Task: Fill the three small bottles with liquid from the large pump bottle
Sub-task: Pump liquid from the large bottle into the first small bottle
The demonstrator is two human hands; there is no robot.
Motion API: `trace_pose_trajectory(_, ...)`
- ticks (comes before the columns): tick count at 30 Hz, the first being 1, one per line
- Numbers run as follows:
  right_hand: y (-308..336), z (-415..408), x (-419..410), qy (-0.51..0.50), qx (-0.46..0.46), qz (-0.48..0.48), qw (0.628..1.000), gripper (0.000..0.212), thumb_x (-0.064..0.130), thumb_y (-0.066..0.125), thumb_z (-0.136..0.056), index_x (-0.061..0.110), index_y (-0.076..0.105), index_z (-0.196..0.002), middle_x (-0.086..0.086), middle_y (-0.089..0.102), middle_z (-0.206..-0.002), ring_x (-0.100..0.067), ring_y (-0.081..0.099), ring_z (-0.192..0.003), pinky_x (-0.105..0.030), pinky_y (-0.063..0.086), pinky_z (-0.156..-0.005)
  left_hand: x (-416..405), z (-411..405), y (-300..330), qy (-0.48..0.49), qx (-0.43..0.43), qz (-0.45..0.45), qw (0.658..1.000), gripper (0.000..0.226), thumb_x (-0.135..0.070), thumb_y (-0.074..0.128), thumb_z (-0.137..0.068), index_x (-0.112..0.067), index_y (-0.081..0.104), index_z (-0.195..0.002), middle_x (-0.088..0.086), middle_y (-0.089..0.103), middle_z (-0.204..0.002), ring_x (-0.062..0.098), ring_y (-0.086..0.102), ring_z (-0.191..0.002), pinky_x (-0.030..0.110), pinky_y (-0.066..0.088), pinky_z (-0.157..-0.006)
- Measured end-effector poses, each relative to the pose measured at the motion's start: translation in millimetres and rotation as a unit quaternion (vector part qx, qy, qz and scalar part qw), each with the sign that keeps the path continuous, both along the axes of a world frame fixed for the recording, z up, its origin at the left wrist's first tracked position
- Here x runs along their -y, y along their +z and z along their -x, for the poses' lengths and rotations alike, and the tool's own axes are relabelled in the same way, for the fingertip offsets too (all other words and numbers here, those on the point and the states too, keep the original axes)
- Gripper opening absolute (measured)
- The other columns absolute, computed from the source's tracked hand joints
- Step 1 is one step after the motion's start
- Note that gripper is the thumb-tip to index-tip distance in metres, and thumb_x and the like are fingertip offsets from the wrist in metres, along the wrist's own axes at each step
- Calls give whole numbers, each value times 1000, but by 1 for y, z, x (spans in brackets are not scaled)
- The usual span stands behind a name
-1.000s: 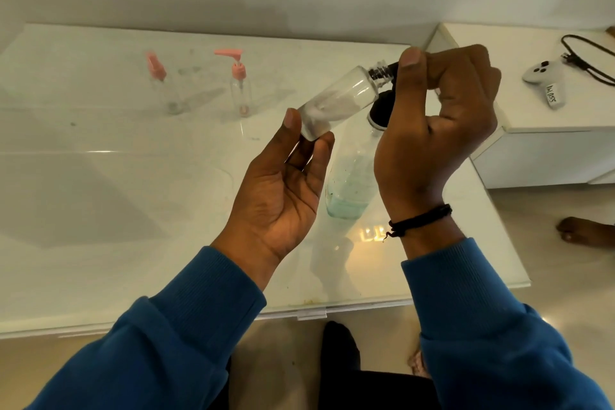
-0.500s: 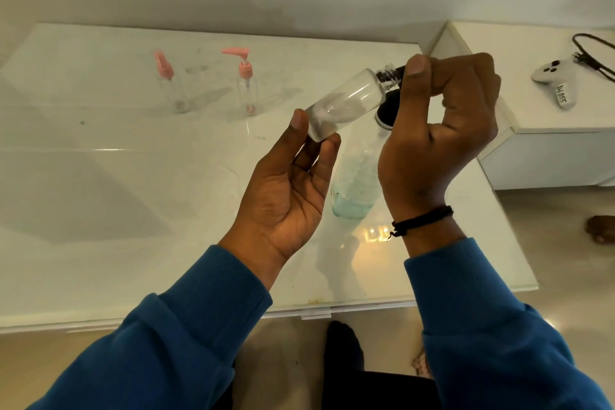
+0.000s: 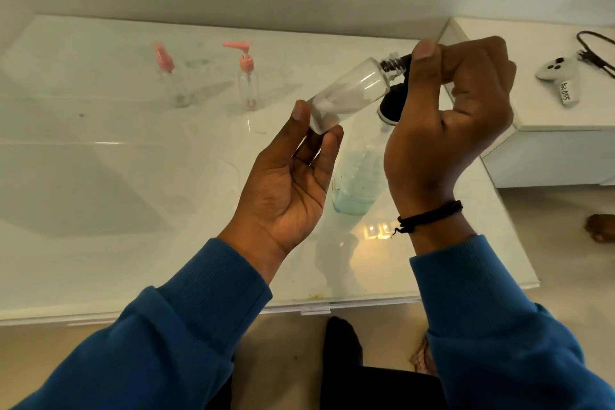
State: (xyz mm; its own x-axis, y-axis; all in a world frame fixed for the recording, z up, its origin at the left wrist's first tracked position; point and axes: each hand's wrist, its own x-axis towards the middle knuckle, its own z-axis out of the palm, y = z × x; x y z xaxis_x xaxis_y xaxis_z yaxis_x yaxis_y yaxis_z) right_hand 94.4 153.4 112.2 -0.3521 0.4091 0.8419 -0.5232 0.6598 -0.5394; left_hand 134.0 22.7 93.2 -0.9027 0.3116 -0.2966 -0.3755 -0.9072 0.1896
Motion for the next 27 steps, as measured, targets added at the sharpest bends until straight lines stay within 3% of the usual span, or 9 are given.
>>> trace_pose_trajectory(4, -5, -3, 4, 5, -3, 12, 1000, 28, 4, 60, -96, 3, 61, -68, -3, 51, -73, -20, 45, -71, -45, 41, -64, 0, -1, -1, 5, 5, 0, 1000, 52, -20, 75, -72, -4, 67, -121, 16, 71, -113, 22, 72, -89, 24, 60, -62)
trace_pose_trajectory(9, 2, -2, 1, -8, -1, 2, 1000, 29, 6, 62, -95, 3, 60, -65, -5, 53, -70, -30, 48, -69, -34, 37, -68, 0, 0, 0, 0, -1, 2, 1000, 46, -21, 74, -72, -4, 69, -115, 15, 71, -110, 21, 72, -88, 23, 59, -61)
trace_pose_trajectory(15, -6, -2, 2, 4, -2, 16, 1000, 28, 4, 60, -96, 3, 61, -68, -7, 53, -71, -22, 46, -71, -45, 41, -64, 0, -1, -2, 0, 3, 2, 1000, 53, -20, 77, -69, -4, 68, -119, 15, 70, -117, 21, 71, -91, 24, 60, -62)
trace_pose_trajectory(19, 0, -1, 0, -1, -2, 6, 1000, 29, 6, 62, -95, 2, 60, -66, -7, 53, -69, -31, 47, -69, -30, 37, -70, 0, 0, -1, -5, -3, 5, 1000, 43, -21, 74, -72, -4, 70, -112, 14, 72, -109, 20, 71, -88, 23, 59, -62)
trace_pose_trajectory(23, -5, -2, 1, 2, 3, 11, 1000, 28, 6, 61, -96, 3, 61, -68, -8, 53, -70, -22, 46, -71, -46, 41, -63, 0, -1, -2, -1, 1, -2, 1000, 48, -20, 76, -70, -3, 70, -114, 14, 71, -110, 21, 71, -89, 23, 60, -62)
trace_pose_trajectory(27, -3, -2, 2, 3, 0, 8, 1000, 28, 6, 61, -96, 4, 61, -68, -5, 52, -71, -22, 45, -71, -44, 40, -64, 0, -1, -2, -5, -1, -1, 1000, 51, -20, 77, -69, -4, 69, -117, 15, 71, -114, 21, 72, -89, 24, 60, -63)
